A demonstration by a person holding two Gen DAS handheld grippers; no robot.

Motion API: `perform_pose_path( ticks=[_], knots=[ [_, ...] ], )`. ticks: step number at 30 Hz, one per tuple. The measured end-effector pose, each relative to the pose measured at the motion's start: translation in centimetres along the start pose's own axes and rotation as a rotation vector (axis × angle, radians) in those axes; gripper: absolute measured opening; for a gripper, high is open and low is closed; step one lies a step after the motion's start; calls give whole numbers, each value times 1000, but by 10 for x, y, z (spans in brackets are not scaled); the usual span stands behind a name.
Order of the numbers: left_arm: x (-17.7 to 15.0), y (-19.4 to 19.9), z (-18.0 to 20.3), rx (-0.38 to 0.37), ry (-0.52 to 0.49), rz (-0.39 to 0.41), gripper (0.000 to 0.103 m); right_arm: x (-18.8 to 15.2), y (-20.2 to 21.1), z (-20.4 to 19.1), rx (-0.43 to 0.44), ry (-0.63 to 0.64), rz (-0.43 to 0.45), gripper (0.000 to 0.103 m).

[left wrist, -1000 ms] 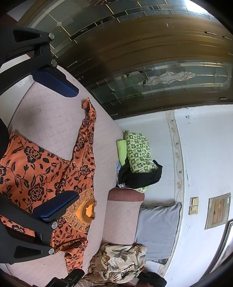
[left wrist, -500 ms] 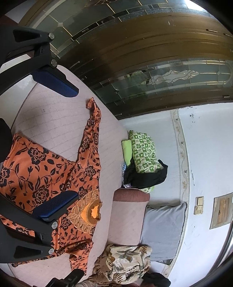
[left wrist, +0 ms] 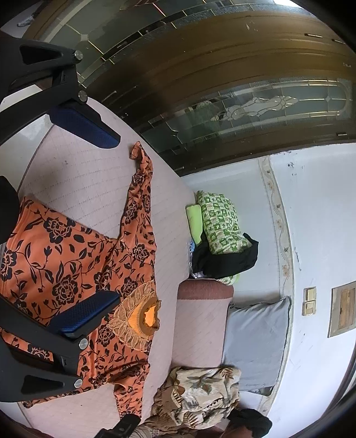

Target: Fold small clothes

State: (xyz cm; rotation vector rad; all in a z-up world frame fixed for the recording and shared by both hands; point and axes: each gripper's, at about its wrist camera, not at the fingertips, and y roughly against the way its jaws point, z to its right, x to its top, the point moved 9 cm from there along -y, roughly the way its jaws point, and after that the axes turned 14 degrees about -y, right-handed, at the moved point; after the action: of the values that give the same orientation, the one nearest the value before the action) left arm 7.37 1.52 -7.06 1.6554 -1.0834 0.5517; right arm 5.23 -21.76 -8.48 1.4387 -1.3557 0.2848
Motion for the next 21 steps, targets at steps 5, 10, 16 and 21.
perform_pose_path(
  ticks=[5, 10, 16, 21],
  knots=[
    [0, 0, 7, -3, -12, 0, 103, 0, 0, 4, 0, -9, -4, 103],
    [-1, -4, 16, -21, -30, -6, 103, -4, -2, 3, -13, 5, -7, 103],
    [-4, -10, 23, -30, -51, -23, 103, -7, -6, 5, -22, 7, -9, 103],
    [-7, -12, 25, -33, -52, -32, 103, -9, -10, 4, -41, 28, -13, 103]
  ],
)
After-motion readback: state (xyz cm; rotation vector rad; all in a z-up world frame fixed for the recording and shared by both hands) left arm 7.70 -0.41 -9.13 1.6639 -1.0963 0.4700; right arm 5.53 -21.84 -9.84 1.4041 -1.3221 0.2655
